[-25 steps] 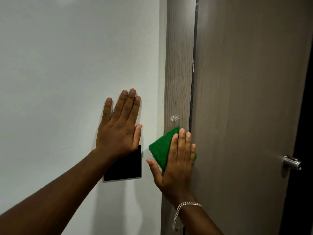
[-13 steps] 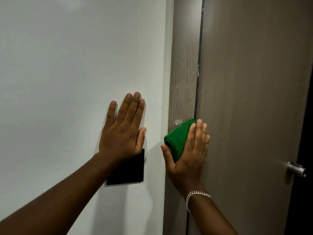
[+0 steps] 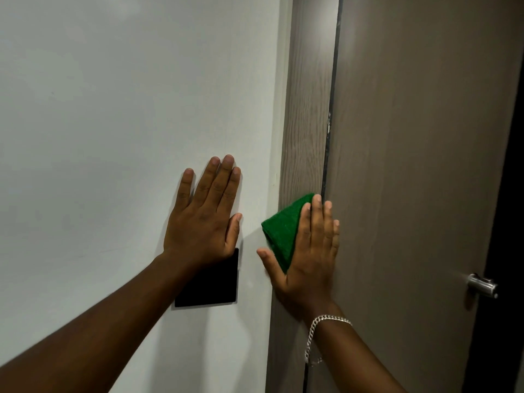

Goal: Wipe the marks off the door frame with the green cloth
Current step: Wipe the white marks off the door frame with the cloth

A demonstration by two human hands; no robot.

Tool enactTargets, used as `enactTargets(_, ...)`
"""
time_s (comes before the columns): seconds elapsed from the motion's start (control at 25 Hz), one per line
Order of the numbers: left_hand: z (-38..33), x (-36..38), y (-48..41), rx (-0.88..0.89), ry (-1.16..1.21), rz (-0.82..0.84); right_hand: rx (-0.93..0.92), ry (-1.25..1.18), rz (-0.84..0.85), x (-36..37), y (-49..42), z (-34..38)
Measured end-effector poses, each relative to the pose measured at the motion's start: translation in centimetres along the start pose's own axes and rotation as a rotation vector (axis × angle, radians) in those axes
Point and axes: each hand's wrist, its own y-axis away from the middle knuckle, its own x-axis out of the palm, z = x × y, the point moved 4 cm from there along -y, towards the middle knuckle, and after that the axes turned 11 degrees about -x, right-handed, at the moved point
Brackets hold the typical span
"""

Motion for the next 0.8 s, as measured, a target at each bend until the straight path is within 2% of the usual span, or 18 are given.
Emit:
enactTargets(0.08, -0.1, -0.1, 0.1, -0.006, 0.001, 0.011, -0.007, -0.023, 0.011, -0.2, 0.6, -0.7)
enactTargets(0.24, -0.1, -0.2, 0.1, -0.001, 0.015, 0.027, 0.144, -0.004, -0.066, 0.0, -2.7, 0.3)
enactTargets(0.4, -0.1, -0.3, 0.2, -0.004, 0.024, 0.026, -0.062, 0.012, 0.061, -0.2, 0.1, -0.3)
enactTargets(0.56, 0.0, -0.2, 0.1, -0.006, 0.026, 0.036, 0.177, 0.01, -0.022, -0.4, -3.2, -0.7)
enactTargets(0.6, 0.0, -0.2, 0.0, -0.004, 0.028, 0.039, 0.187, 0.03, -0.036, -0.4, -4.0, 0.0)
enactTargets(0.8, 0.0, -0.2, 0.3, -0.012, 0.026, 0.043, -0.21, 0.072, 0.066, -0.2, -0.5, -0.3)
